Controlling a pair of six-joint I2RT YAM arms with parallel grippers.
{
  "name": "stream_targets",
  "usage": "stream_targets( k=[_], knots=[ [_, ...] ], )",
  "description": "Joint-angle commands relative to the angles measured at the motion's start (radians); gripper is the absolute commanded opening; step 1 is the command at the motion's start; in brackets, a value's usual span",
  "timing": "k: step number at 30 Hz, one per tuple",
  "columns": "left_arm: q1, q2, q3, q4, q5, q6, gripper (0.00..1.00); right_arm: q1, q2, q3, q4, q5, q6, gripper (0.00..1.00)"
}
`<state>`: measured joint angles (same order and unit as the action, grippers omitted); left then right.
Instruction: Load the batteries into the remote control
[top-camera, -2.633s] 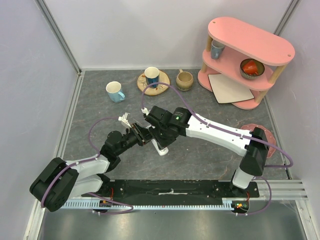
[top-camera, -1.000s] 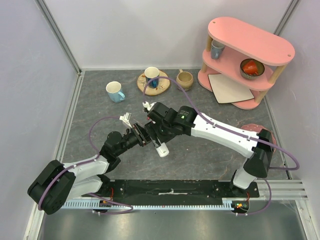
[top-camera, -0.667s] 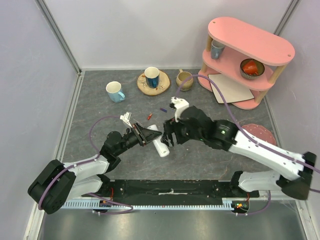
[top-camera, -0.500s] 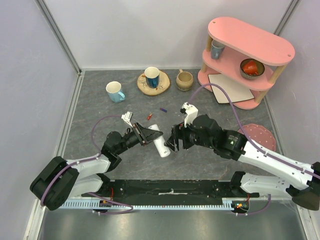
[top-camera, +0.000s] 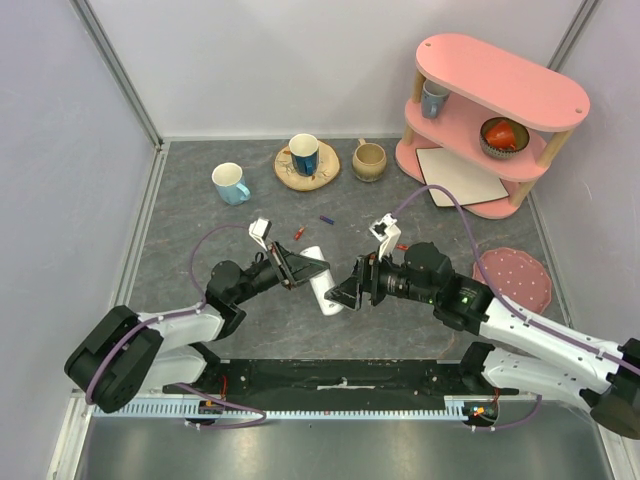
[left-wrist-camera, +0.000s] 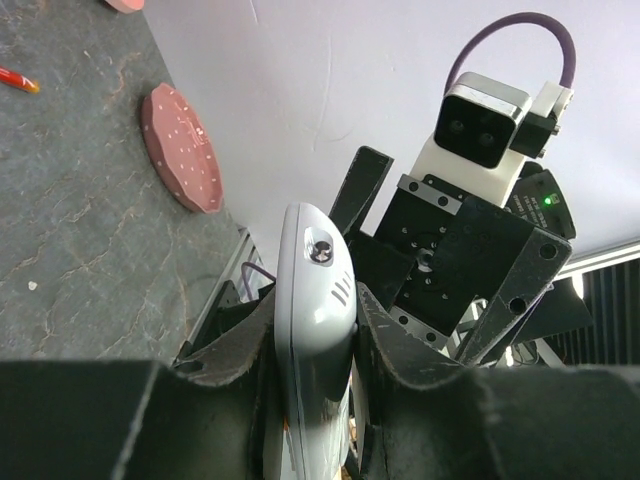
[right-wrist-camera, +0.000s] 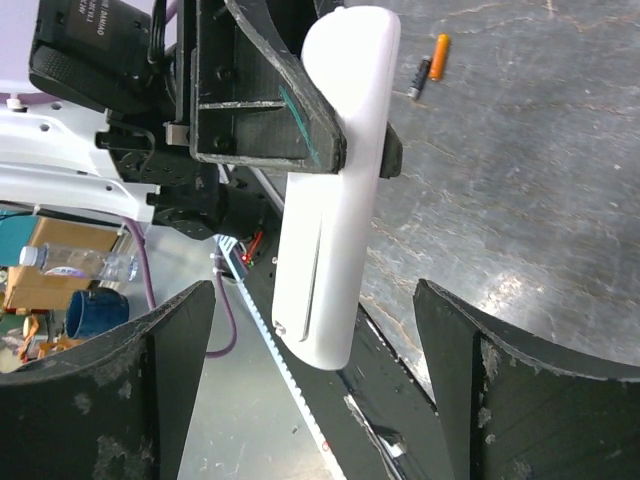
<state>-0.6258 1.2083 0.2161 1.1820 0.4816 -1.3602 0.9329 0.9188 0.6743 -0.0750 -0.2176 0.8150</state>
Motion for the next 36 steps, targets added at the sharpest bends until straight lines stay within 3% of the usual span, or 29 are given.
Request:
stream_targets(
  k=[1,16,28,32,34,36],
  knots=[
    [0.0,-0.047,0.042,-0.004,0.012,0.01,0.02,-0.006,0.032,-0.008,0.124,-0.092,0.03,0.87],
    [-0.008,-0.069,0.055,-0.01,0.018,0.01,0.02,-0.022,0.08,-0.03,0.144,-0.12,0.035,0.77],
    [-0.014,-0.069,0.055,0.028,0.031,0.003,0.02,-0.037,0.114,-0.048,0.193,-0.158,0.062,0.61],
    [-0.018,-0.069,0.057,0.039,0.034,0.0,0.02,-0.043,0.118,-0.061,0.204,-0.161,0.07,0.51],
    [-0.018,-0.069,0.057,0.041,0.034,0.0,0.02,-0.046,0.118,-0.064,0.208,-0.166,0.073,0.5],
    [-0.018,-0.072,0.054,0.038,0.034,0.004,0.02,-0.048,0.117,-0.067,0.224,-0.177,0.084,0.57]
  ],
)
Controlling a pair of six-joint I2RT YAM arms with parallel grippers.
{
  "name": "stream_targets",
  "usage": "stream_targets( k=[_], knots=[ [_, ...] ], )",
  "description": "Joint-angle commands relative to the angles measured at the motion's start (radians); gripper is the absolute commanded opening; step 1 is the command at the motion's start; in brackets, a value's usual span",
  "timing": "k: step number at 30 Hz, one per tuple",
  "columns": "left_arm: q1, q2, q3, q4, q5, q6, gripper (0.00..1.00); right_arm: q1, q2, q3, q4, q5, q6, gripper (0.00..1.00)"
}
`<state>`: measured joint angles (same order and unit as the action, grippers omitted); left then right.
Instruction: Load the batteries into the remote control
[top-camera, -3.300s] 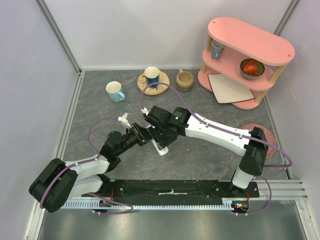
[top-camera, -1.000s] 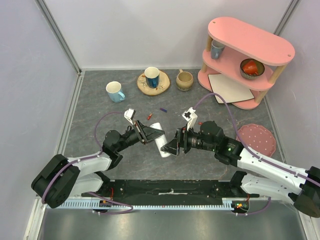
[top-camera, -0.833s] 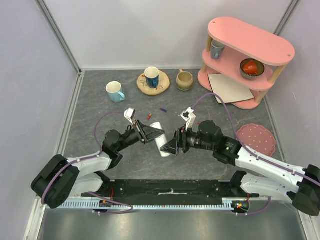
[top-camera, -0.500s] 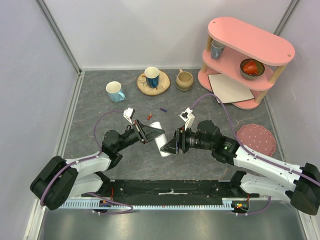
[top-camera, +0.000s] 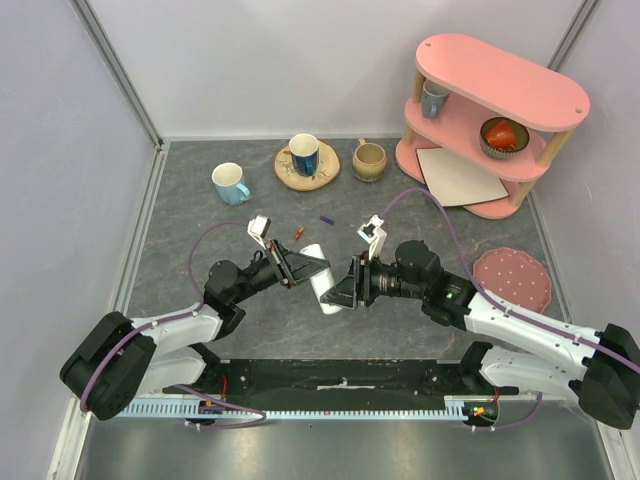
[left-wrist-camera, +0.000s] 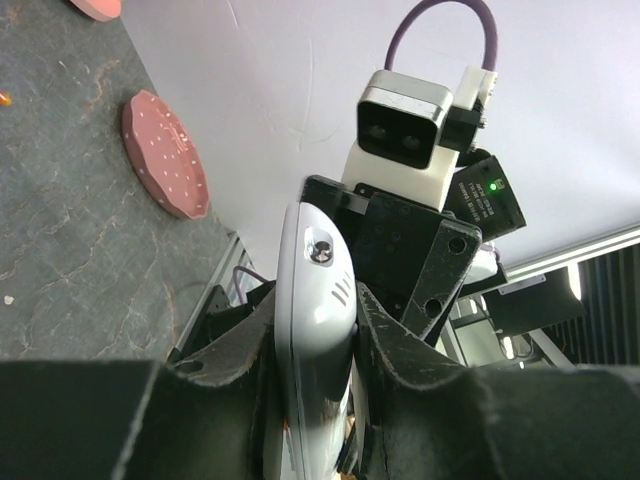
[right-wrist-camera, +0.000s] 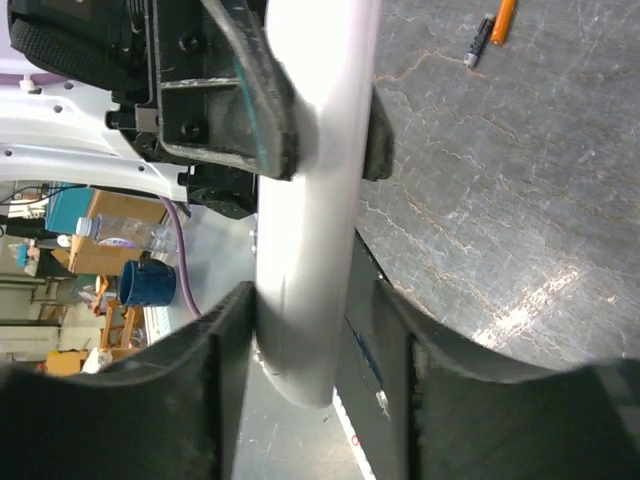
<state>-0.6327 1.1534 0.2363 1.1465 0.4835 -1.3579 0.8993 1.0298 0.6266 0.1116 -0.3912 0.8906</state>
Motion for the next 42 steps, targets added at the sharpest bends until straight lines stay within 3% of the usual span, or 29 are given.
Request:
stream_targets(
  k=[1,2,7,14,29,35,42],
  knots=[
    [-0.012,-0.018,0.032,0.064,0.032,0.005,0.02,-0.014,0.006,-0.018,0.042,-0.006,0.011,0.61],
    [-0.013,-0.018,0.029,0.059,0.03,0.008,0.02,-0.014,0.001,-0.013,0.042,-0.008,0.014,0.67],
    [-0.012,-0.026,0.015,0.055,0.017,0.014,0.02,-0.028,-0.03,-0.016,0.078,-0.032,0.044,0.74],
    [-0.012,-0.024,0.023,0.053,0.026,0.016,0.02,-0.053,-0.025,-0.054,0.198,-0.093,0.094,0.71],
    [-0.012,-0.026,0.031,0.048,0.03,0.016,0.02,-0.053,0.056,-0.034,0.244,-0.121,0.091,0.62],
    [-0.012,-0.017,0.031,0.061,0.03,0.017,0.02,-0.054,0.076,-0.042,0.292,-0.144,0.108,0.51],
    [-0.012,-0.003,0.032,0.067,0.032,0.017,0.02,-0.054,0.078,-0.044,0.301,-0.159,0.105,0.28]
  ],
)
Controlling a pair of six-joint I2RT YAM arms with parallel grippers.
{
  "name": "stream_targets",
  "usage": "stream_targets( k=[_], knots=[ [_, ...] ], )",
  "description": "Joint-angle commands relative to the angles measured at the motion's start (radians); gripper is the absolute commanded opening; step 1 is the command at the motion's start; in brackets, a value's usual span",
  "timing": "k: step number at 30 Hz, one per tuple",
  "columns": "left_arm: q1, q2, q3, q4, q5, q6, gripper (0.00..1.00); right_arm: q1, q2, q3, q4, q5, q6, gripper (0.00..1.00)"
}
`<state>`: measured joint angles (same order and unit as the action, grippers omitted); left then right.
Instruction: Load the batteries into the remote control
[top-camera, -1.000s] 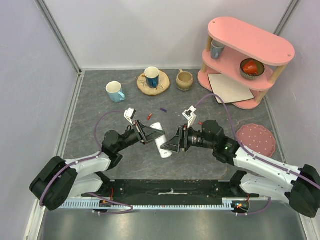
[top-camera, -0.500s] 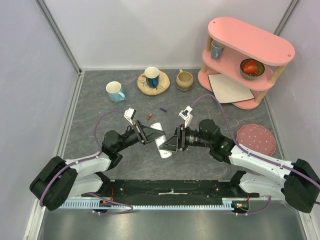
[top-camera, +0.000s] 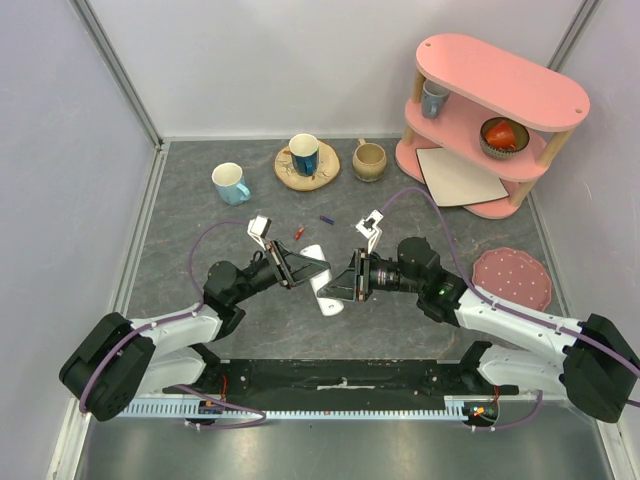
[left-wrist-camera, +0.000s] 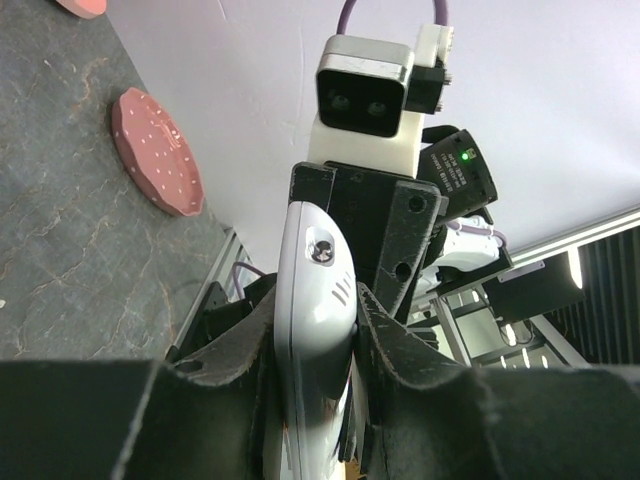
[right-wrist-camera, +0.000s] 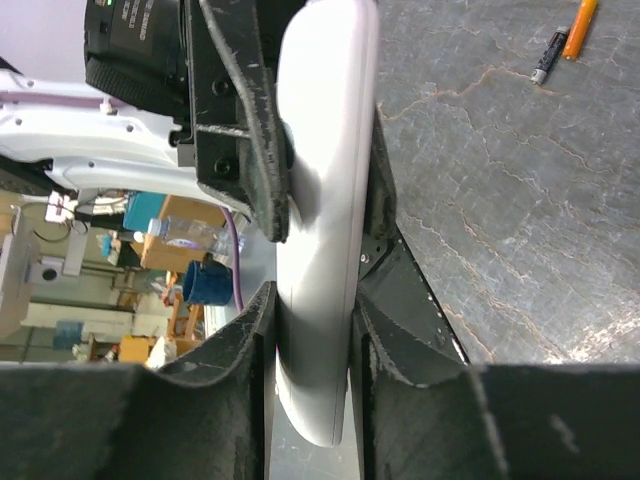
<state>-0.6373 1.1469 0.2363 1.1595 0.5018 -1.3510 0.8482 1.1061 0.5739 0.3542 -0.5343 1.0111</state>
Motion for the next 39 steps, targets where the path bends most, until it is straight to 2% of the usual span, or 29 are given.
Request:
stream_targets(
  k=[1,4,7,12,16,17,22,23,24,25,27,29,30,32,33,34,37,39],
  knots=[
    [-0.007,0.004,0.034,0.054,0.014,0.01,0.02,-0.001,-0.002,0.007,0.055,-0.016,-0.019,0.26],
    [-0.007,0.007,0.037,0.049,0.012,0.006,0.06,-0.001,-0.009,0.017,0.02,-0.018,-0.049,0.16],
    [-0.007,0.007,0.043,0.029,0.015,0.007,0.12,-0.001,-0.02,0.056,-0.099,-0.015,-0.112,0.0],
    [0.001,-0.003,0.054,-0.003,0.027,0.016,0.27,-0.001,-0.063,0.124,-0.306,-0.004,-0.249,0.0],
    [0.004,-0.022,0.063,-0.044,0.021,0.026,0.4,0.0,-0.084,0.15,-0.391,-0.004,-0.299,0.0],
    [0.005,-0.026,0.067,-0.055,0.02,0.027,0.49,-0.001,-0.094,0.153,-0.408,-0.004,-0.308,0.0],
    [0.014,-0.062,0.08,-0.141,0.004,0.038,0.63,-0.001,-0.112,0.187,-0.48,-0.003,-0.354,0.0],
    [0.028,-0.073,0.08,-0.164,0.001,0.038,0.69,-0.003,-0.121,0.211,-0.53,0.025,-0.367,0.0],
    [0.039,-0.085,0.08,-0.193,0.001,0.036,0.7,-0.003,-0.127,0.227,-0.566,0.052,-0.397,0.0],
    [0.053,-0.12,0.08,-0.248,0.001,0.036,0.71,-0.005,-0.133,0.239,-0.599,0.097,-0.413,0.0],
    [0.096,-0.166,0.078,-0.334,-0.002,0.058,0.72,-0.008,-0.134,0.302,-0.749,0.299,-0.446,0.0],
    [0.125,-0.257,0.086,-0.515,-0.028,0.12,0.72,-0.006,-0.089,0.384,-0.927,0.472,-0.476,0.0],
    [0.128,-0.292,0.092,-0.584,-0.052,0.151,0.72,-0.005,-0.071,0.411,-0.978,0.661,-0.48,0.0],
    [0.126,-0.384,0.109,-0.781,-0.13,0.25,0.71,-0.006,-0.001,0.483,-1.129,0.857,-0.48,0.0],
    [0.126,-0.41,0.109,-0.834,-0.153,0.271,0.7,-0.008,0.027,0.506,-1.18,1.019,-0.479,0.0],
    [0.126,-0.432,0.11,-0.875,-0.19,0.289,0.69,-0.008,0.056,0.526,-1.225,1.101,-0.483,0.0],
    [0.126,-0.496,0.109,-0.98,-0.215,0.337,0.66,-0.047,0.179,0.56,-1.317,1.276,-0.496,0.0],
    [0.126,-0.516,0.103,-1.001,-0.21,0.354,0.62,-0.133,0.213,0.529,-1.287,1.269,-0.531,0.0]
  ],
)
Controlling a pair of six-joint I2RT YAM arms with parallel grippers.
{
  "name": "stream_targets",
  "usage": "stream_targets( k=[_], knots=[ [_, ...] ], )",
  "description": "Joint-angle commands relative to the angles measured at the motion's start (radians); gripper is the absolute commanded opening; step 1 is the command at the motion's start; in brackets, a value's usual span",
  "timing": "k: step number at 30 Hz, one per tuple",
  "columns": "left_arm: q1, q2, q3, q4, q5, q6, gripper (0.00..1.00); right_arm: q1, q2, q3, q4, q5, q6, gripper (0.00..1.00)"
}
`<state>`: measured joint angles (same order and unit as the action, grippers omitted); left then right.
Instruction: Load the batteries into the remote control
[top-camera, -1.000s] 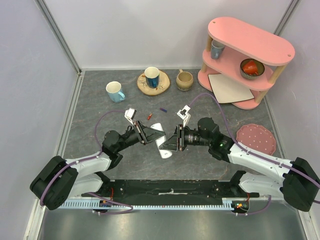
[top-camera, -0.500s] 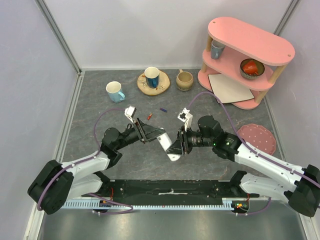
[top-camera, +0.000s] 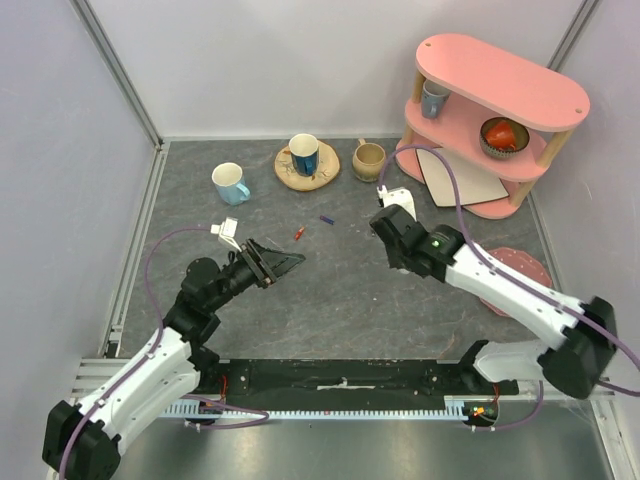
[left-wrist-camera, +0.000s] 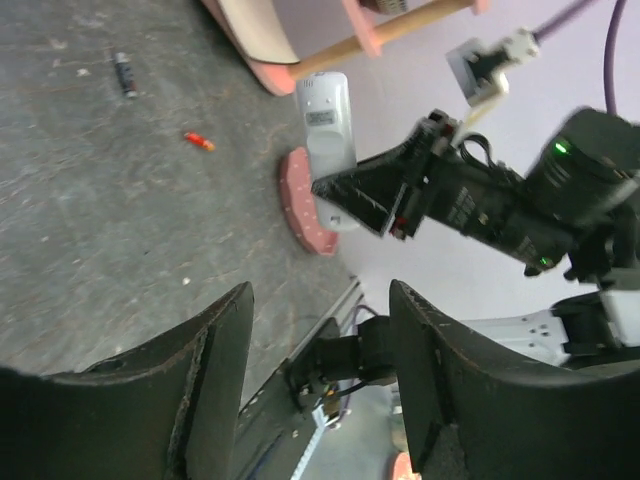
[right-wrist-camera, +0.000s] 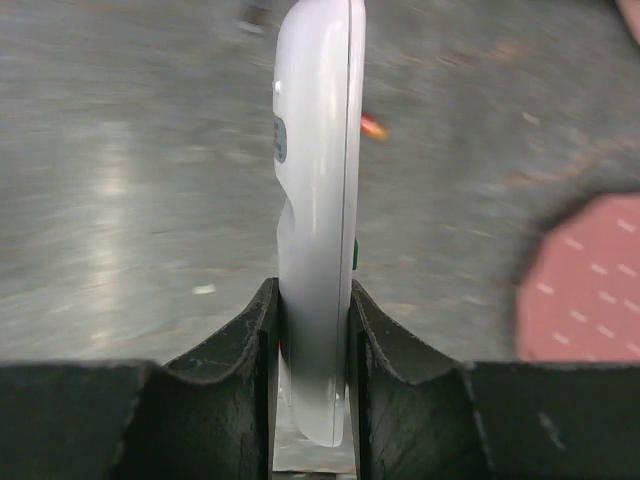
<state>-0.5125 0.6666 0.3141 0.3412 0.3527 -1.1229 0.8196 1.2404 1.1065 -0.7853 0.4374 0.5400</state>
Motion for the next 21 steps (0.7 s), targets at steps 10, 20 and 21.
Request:
stream_targets(
  k=[10,20,21],
  knots=[
    [0.002,-0.042,0.031,-0.231,-0.008,0.17,0.56,-0.335,0.315,-0.047,-0.026,0.251,-0.078,0.0],
    [0.002,-0.12,-0.026,-0.182,0.023,0.138,0.54,-0.395,0.522,0.01,0.034,0.146,-0.132,0.0],
    [0.002,-0.128,-0.033,-0.183,0.02,0.14,0.54,-0.395,0.531,0.012,0.035,0.132,-0.13,0.0]
  ],
)
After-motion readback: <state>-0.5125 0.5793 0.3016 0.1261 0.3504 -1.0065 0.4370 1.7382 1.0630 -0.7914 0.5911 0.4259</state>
